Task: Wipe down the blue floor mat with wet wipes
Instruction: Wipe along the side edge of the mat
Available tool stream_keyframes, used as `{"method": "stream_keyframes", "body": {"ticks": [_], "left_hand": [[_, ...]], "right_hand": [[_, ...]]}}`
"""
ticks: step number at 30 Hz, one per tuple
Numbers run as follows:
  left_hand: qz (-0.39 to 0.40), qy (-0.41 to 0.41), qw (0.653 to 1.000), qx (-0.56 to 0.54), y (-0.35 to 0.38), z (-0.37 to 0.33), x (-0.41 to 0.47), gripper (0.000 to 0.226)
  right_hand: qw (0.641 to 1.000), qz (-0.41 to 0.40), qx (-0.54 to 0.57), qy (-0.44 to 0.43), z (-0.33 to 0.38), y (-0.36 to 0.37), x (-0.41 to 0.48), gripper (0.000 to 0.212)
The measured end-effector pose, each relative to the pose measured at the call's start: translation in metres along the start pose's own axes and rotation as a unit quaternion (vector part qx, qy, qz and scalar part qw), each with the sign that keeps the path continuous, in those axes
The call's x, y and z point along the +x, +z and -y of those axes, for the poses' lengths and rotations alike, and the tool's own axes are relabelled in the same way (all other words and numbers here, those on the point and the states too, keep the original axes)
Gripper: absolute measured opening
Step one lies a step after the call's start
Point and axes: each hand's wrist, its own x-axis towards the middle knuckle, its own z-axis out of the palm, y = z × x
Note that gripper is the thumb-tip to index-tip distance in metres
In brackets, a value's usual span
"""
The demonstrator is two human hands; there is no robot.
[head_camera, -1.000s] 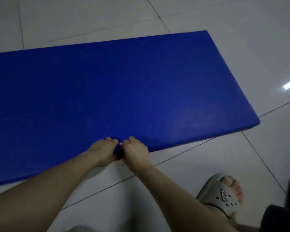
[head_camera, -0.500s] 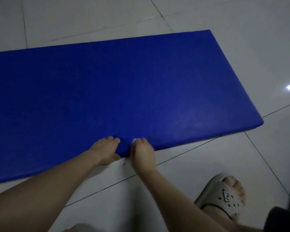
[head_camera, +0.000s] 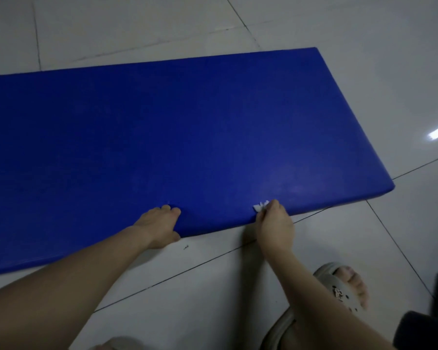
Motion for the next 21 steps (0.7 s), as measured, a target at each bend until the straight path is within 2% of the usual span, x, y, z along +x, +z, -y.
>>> {"method": "stream_keyframes", "body": {"ticks": [3, 7, 9, 12, 14, 17, 18, 21], "left_hand": [[0.0, 0.002, 1.0, 0.004, 0.0, 0.0, 0.001, 0.03], [-0.005, 0.0, 1.0, 0.01, 0.001, 0.001, 0.002, 0.031], [-0.008, -0.003, 1.0, 0.008, 0.001, 0.001, 0.002, 0.032], [-0.008, -0.003, 1.0, -0.005, 0.002, 0.0, 0.003, 0.03], [-0.008, -0.002, 1.0, -0.006, 0.002, -0.001, 0.002, 0.026], [-0.009, -0.001, 1.0, -0.009, 0.0, -0.002, 0.003, 0.032], [-0.01, -0.002, 1.0, -0.01, 0.0, -0.001, 0.003, 0.033], [-0.015, -0.006, 1.0, -0.013, 0.001, -0.001, 0.003, 0.031]], "right_hand": [[0.999, 0.037, 0.025, -0.008, 0.032, 0.02, -0.021, 0.013], [0.992, 0.109, 0.005, -0.056, 0.07, 0.04, -0.038, 0.01], [0.981, 0.153, 0.012, -0.119, 0.089, 0.046, -0.049, 0.01], [0.944, 0.218, 0.043, -0.243, 0.105, 0.056, -0.068, 0.011], [0.937, 0.197, 0.078, -0.279, 0.103, 0.061, -0.072, 0.016], [0.932, 0.13, 0.092, -0.325, 0.09, 0.063, -0.071, 0.03], [0.928, 0.119, 0.081, -0.344, 0.087, 0.065, -0.07, 0.029], [0.926, 0.104, 0.052, -0.358, 0.087, 0.069, -0.068, 0.008]]}}
